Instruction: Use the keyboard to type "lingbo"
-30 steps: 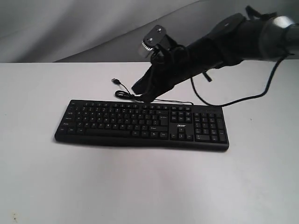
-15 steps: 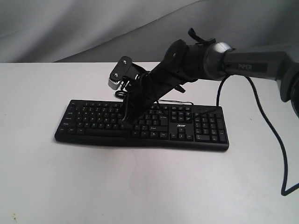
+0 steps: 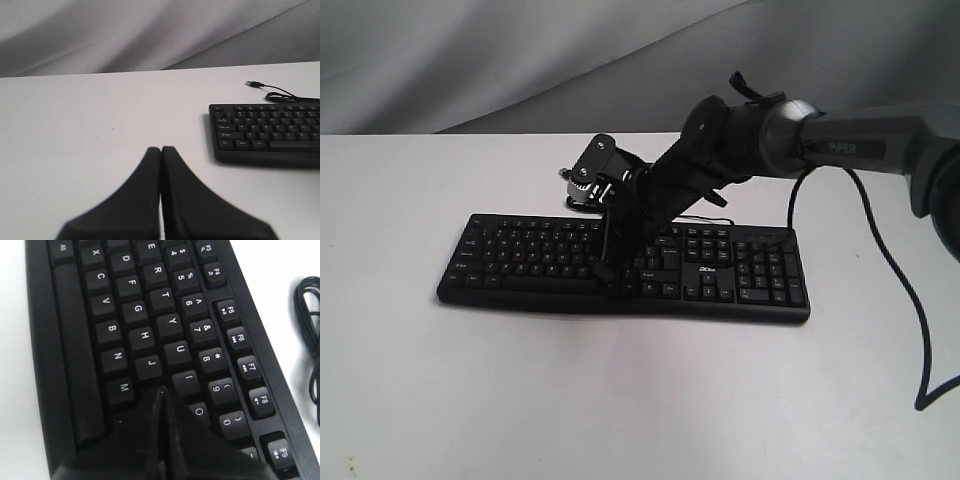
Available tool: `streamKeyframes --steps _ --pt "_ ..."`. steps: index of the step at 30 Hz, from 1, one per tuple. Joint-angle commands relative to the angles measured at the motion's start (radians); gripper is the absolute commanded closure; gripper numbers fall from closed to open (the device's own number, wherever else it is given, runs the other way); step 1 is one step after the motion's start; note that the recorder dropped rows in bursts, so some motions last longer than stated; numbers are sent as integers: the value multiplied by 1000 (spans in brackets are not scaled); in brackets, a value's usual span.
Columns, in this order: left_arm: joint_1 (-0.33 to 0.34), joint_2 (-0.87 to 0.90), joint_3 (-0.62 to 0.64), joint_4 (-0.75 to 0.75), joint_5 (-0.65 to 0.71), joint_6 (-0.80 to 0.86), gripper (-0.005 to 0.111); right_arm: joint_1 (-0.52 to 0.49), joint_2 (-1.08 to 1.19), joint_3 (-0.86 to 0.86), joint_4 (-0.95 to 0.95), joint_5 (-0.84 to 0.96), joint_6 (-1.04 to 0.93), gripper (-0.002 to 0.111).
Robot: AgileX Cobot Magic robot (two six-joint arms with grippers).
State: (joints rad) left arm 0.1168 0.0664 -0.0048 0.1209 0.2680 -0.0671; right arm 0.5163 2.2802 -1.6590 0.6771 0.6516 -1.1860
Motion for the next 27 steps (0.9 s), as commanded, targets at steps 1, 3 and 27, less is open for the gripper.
streamKeyframes --steps 1,3,27 --pt "-1 6 5 -4 -6 -2 106 -7 -4 -1 19 -3 -10 108" --pt "-1 6 5 -4 -6 -2 106 -7 -4 -1 13 4 -10 108" --pt "-1 6 5 -4 -6 -2 106 -16 14 -1 7 18 -12 108"
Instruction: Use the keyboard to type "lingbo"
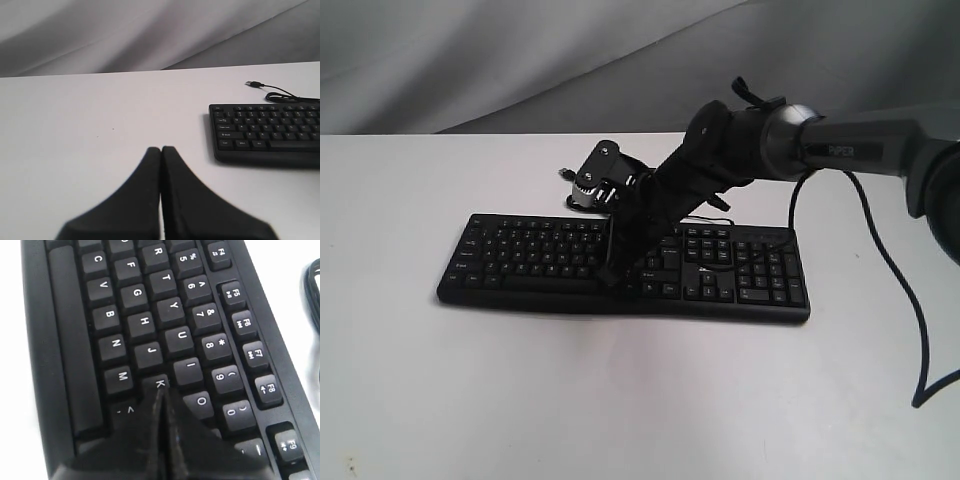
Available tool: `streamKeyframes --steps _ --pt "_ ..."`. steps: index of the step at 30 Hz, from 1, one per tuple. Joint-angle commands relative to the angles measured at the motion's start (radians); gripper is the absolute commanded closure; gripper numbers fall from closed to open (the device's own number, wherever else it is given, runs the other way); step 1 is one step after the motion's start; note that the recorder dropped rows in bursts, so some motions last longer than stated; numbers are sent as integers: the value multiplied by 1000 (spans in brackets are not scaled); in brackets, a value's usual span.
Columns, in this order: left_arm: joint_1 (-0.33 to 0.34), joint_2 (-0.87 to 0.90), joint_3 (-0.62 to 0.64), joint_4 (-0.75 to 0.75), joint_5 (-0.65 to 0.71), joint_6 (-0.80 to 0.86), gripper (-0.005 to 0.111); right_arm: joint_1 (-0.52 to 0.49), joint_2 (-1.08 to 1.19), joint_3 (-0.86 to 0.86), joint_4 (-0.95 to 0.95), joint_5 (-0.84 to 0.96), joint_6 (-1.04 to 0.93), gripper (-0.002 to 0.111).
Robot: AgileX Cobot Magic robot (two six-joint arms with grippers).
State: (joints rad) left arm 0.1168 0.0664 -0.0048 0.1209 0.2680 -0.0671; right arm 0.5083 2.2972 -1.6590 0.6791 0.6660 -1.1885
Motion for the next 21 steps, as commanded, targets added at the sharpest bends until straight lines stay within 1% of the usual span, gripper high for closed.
streamKeyframes --steps 1,15,21 --pt "-1 6 5 -4 -6 -2 106 -8 -3 -1 5 4 -10 108" --pt "-1 6 5 -4 -6 -2 106 -10 11 -7 1 -4 -5 108" --pt "-1 6 5 -4 -6 -2 106 6 -24 -12 16 -61 -10 108"
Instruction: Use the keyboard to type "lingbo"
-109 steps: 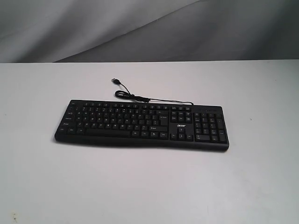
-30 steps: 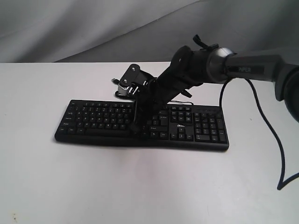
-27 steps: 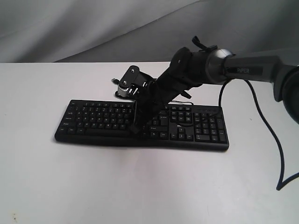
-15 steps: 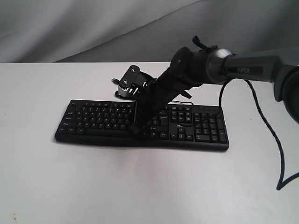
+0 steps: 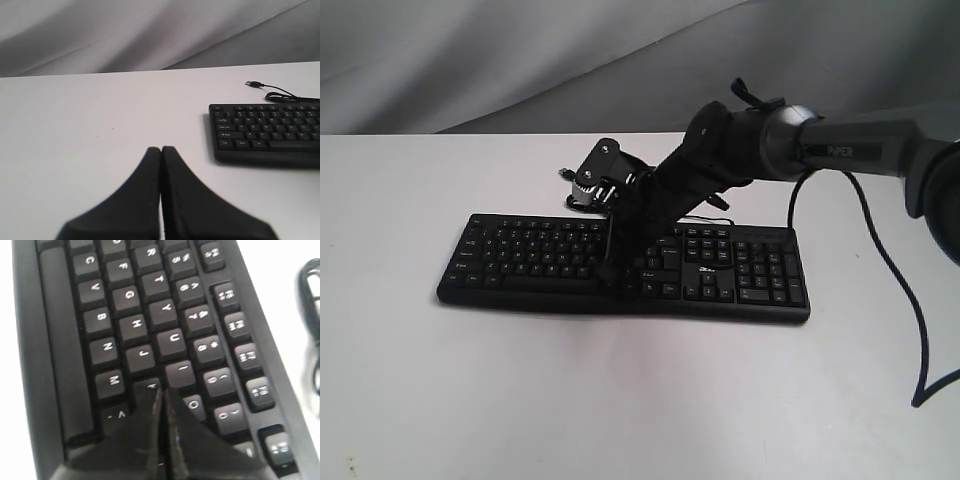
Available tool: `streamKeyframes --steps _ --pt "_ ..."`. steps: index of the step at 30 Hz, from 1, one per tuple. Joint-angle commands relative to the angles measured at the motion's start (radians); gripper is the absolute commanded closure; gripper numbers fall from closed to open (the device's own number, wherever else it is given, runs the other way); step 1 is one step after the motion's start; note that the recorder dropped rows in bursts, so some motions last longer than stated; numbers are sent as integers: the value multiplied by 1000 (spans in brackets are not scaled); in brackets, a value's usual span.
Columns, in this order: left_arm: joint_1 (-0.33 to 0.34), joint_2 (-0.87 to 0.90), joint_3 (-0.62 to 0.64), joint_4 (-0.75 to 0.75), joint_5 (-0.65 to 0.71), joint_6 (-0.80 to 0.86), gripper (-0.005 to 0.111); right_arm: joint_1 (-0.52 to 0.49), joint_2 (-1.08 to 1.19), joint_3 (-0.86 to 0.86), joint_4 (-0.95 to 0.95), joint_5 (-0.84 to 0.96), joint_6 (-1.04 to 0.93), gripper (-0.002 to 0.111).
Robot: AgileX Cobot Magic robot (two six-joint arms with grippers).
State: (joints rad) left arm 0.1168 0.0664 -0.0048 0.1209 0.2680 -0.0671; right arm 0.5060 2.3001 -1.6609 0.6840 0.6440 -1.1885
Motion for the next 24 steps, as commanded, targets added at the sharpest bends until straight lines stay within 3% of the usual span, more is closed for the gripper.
streamKeyframes --steps 1,11,24 --pt "-1 6 5 -4 -6 -2 106 11 -23 -22 11 -35 -10 108" --pt "-1 6 5 -4 -6 -2 106 16 80 -170 34 30 0 108" --pt "-1 6 5 -4 -6 -2 106 16 84 -170 -35 51 46 108"
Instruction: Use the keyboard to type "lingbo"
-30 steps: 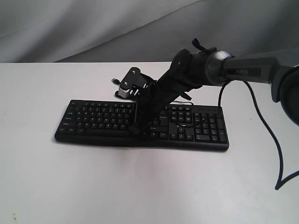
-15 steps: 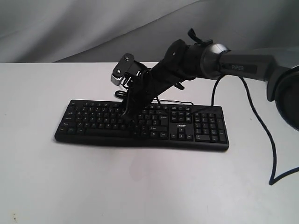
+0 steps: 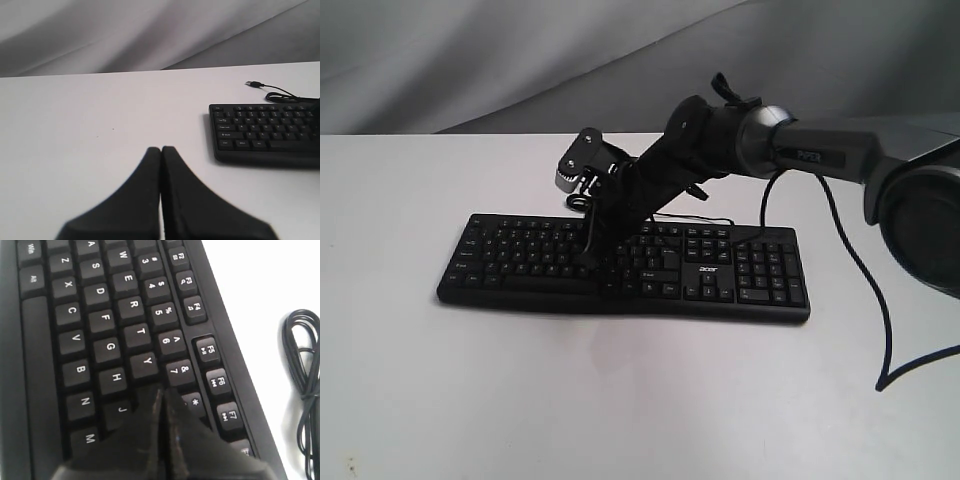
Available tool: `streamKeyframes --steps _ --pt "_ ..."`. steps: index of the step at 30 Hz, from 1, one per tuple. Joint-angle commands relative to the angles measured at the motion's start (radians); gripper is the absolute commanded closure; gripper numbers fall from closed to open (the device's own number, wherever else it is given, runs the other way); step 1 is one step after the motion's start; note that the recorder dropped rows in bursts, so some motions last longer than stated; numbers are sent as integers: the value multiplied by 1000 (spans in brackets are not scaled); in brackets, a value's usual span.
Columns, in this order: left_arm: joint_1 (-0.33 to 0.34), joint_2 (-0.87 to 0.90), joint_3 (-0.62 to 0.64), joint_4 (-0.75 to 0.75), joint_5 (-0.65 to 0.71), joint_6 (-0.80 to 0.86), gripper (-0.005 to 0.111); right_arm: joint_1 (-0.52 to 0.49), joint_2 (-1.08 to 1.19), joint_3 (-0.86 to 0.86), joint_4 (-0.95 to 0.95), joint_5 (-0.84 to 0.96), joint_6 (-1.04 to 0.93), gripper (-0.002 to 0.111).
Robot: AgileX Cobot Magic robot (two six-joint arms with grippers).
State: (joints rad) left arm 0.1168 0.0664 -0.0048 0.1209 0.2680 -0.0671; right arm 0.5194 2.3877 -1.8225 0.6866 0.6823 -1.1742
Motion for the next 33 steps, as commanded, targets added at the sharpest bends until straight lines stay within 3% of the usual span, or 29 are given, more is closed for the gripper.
streamKeyframes --steps 1,16,33 --pt "-1 6 5 -4 -6 -2 106 3 -4 -8 -48 13 38 108" --pt "-1 6 5 -4 -6 -2 106 1 8 -18 -43 41 42 108" --pt "-1 6 5 -4 -6 -2 106 72 -7 -16 -31 64 46 108"
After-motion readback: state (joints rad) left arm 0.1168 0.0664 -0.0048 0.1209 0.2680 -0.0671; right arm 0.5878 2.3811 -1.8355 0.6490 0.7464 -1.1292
